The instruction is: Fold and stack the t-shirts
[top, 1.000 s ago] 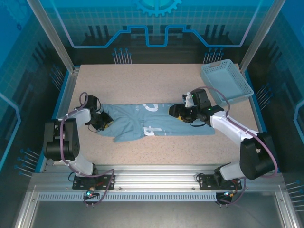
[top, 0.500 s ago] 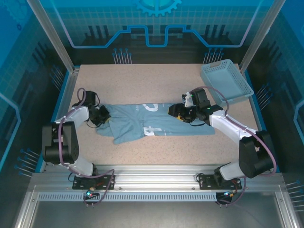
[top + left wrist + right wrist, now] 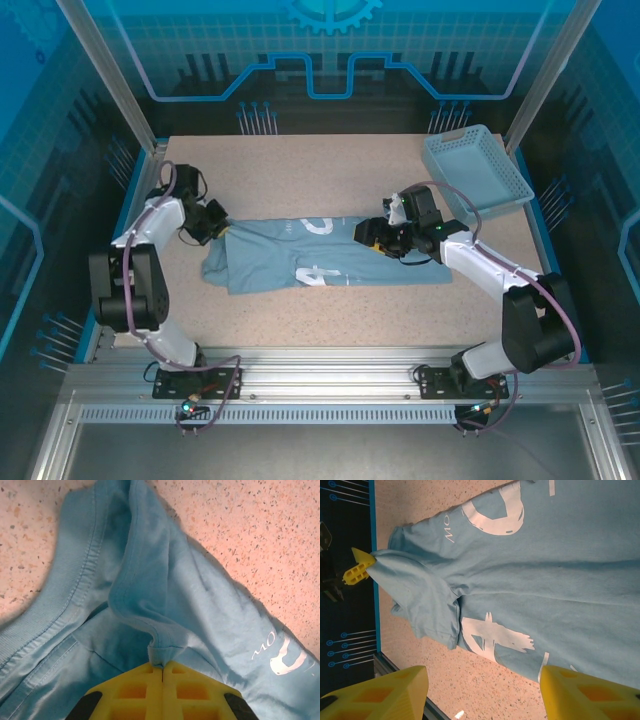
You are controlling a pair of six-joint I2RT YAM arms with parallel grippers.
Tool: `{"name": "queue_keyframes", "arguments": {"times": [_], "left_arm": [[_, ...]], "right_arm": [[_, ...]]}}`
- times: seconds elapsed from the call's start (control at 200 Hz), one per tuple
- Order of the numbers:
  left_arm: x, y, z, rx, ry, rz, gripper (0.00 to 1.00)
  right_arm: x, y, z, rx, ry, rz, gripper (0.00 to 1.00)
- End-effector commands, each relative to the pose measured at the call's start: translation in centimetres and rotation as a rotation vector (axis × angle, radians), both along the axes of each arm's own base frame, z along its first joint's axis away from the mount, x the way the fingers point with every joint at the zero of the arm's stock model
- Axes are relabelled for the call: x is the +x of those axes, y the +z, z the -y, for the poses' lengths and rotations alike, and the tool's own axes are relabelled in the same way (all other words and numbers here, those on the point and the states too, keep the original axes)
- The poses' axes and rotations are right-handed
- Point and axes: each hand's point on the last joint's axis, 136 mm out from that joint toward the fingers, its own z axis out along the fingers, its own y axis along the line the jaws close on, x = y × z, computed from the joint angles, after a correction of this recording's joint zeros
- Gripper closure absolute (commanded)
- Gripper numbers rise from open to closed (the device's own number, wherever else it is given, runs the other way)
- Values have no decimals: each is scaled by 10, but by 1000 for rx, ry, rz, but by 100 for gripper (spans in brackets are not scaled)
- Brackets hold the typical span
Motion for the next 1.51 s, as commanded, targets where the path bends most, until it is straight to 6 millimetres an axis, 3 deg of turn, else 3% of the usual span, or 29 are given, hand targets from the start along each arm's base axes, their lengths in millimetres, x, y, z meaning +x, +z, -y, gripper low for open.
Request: {"name": "queue_keyframes", "arguments": {"times": [0.0, 0.44, 0.61, 0.69, 0.765, 0.84, 0.92, 1.0, 1.06, 1.145, 1.25, 1.33, 1.501], "left_arm": [[-4, -3, -2, 14, -19, -89, 100], [37, -11, -8, 76, -67, -166, 100], [41, -33, -10, 130, -104, -223, 99], [38, -41, -17, 178, -105, -260, 89], [33, -41, -32, 264, -91, -285, 69], [30, -26, -48, 366, -64, -268, 60], [28, 5, -55, 468, -37, -203, 53], [21, 28, -38, 448, -22, -144, 53], [13, 30, -12, 357, -8, -123, 57], [1, 15, 29, 192, 24, -129, 63], [-2, -15, 60, 71, 74, -173, 75], [3, -35, 71, 8, 119, -211, 81], [20, -61, 65, 50, 159, -253, 85]], "right_arm": [[0, 9, -8, 13, 23, 16, 38], [-5, 7, -4, 6, 17, 11, 38], [-6, 4, -1, -2, 11, 5, 38], [-6, 3, 3, -17, -4, 4, 38], [-5, 2, 11, -37, -31, 6, 39], [-2, 2, 22, -61, -62, 12, 40], [1, -3, 38, -106, -96, -5, 41], [6, -13, 59, -153, -139, -38, 44], [10, -23, 75, -194, -174, -67, 46], [19, -31, 93, -256, -196, -65, 47], [31, -43, 105, -331, -196, -81, 49], [41, -55, 112, -385, -198, -127, 53], [52, -87, 133, -523, -233, -251, 58]]}}
